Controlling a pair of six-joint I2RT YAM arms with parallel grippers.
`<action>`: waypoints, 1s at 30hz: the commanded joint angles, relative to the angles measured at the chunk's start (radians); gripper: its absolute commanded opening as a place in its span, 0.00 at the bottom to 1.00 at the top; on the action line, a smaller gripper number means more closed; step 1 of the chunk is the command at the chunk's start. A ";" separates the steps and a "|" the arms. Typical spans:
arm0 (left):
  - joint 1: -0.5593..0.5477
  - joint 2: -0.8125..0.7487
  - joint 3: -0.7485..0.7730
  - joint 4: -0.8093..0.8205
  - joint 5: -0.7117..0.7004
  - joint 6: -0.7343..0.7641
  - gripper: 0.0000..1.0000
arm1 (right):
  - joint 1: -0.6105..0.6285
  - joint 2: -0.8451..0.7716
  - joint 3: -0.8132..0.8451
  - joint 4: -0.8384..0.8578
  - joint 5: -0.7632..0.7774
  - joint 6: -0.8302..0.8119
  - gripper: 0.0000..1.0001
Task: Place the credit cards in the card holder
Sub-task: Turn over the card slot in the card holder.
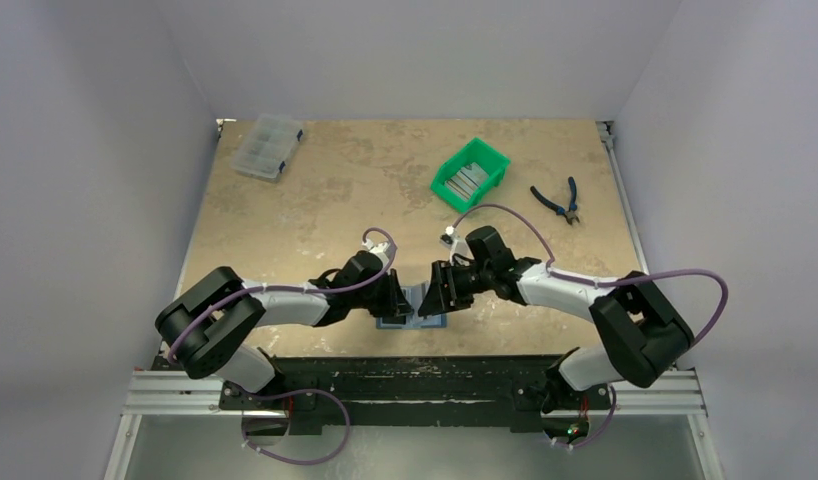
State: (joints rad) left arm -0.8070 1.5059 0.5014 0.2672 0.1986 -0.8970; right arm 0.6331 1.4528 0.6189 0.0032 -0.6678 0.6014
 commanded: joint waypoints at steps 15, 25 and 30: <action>0.005 0.028 -0.009 -0.022 -0.006 0.025 0.00 | 0.008 0.025 0.029 0.031 -0.004 -0.013 0.59; 0.006 -0.108 0.034 -0.128 0.002 0.018 0.16 | 0.016 0.076 0.102 0.057 -0.020 -0.016 0.59; 0.017 -0.223 0.068 -0.262 -0.006 0.018 0.35 | 0.017 0.112 0.143 0.046 -0.032 -0.046 0.60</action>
State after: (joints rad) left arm -0.8032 1.3796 0.5148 0.1146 0.2047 -0.8955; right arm 0.6445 1.5463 0.7074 0.0311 -0.6762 0.5880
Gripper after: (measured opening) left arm 0.302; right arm 0.590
